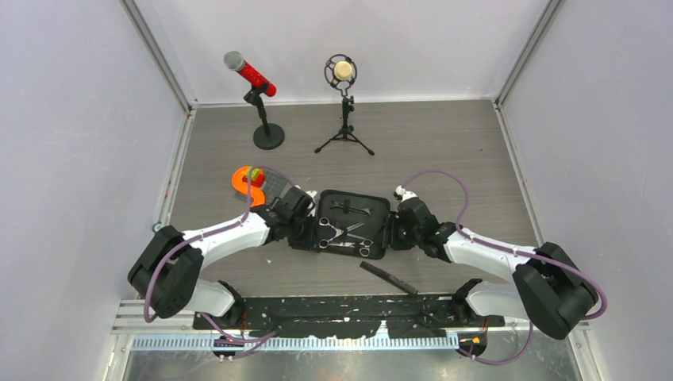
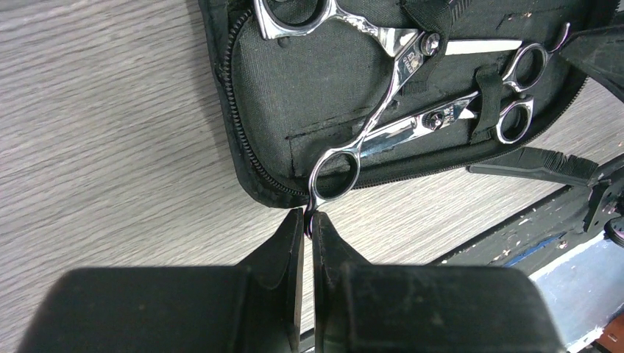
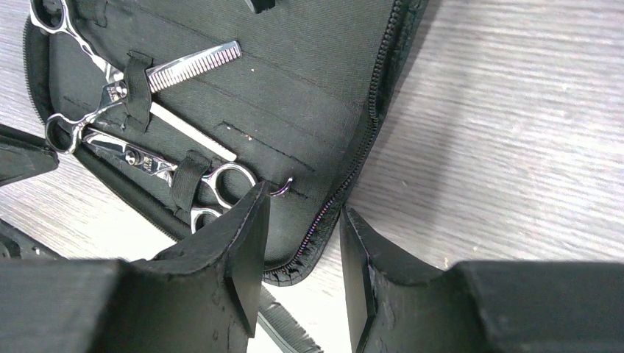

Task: Sort the hair-cutting tools
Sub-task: Adjust the scissors in the hairdressing tool bag.

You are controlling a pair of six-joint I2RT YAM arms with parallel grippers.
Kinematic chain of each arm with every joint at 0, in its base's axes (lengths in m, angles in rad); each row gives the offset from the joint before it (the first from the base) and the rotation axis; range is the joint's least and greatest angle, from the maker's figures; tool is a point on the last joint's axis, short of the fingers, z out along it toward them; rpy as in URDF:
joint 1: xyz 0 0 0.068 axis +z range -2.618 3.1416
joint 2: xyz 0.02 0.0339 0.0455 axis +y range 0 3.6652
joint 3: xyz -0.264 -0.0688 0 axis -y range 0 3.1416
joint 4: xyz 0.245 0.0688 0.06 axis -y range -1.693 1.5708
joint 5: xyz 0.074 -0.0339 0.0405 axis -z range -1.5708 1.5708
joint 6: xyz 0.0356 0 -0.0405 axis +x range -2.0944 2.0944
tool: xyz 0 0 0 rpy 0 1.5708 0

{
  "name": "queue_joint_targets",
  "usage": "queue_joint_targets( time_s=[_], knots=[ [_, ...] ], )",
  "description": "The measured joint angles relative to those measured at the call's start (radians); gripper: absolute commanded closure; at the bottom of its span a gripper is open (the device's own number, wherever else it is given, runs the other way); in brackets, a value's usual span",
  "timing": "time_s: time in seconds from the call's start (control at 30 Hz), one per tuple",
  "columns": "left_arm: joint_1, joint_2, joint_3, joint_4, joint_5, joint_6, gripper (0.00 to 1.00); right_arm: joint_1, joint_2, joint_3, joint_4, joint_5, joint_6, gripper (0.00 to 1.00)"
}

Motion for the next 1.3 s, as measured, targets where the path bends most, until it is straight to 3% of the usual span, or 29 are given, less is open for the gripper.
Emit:
queue_joint_targets(
  time_s=[0.3, 0.5, 0.7, 0.8, 0.9, 1.3],
  knots=[
    [-0.012, -0.017, -0.037, 0.068, 0.0, -0.024, 0.96, 0.005, -0.027, 0.001, -0.056, 0.021, -0.022, 0.92],
    [-0.012, -0.091, -0.053, 0.062, -0.027, -0.017, 0.97, 0.005, 0.021, 0.042, -0.063, 0.016, -0.042, 0.67],
    [-0.013, -0.114, -0.053, 0.056, -0.041, -0.015, 1.0, 0.006, 0.023, 0.103, -0.132, 0.017, -0.055, 0.63],
    [-0.013, -0.114, -0.058, 0.058, -0.043, -0.026, 1.0, 0.005, 0.021, 0.144, -0.159, 0.018, -0.059, 0.68],
    [-0.005, -0.126, -0.102, 0.075, -0.051, -0.063, 1.0, -0.002, 0.019, 0.195, -0.182, 0.017, -0.061, 0.92],
    [0.087, -0.27, -0.232, 0.084, -0.065, -0.147, 1.0, -0.01, 0.022, 0.353, -0.138, -0.139, -0.015, 0.95]
  ],
)
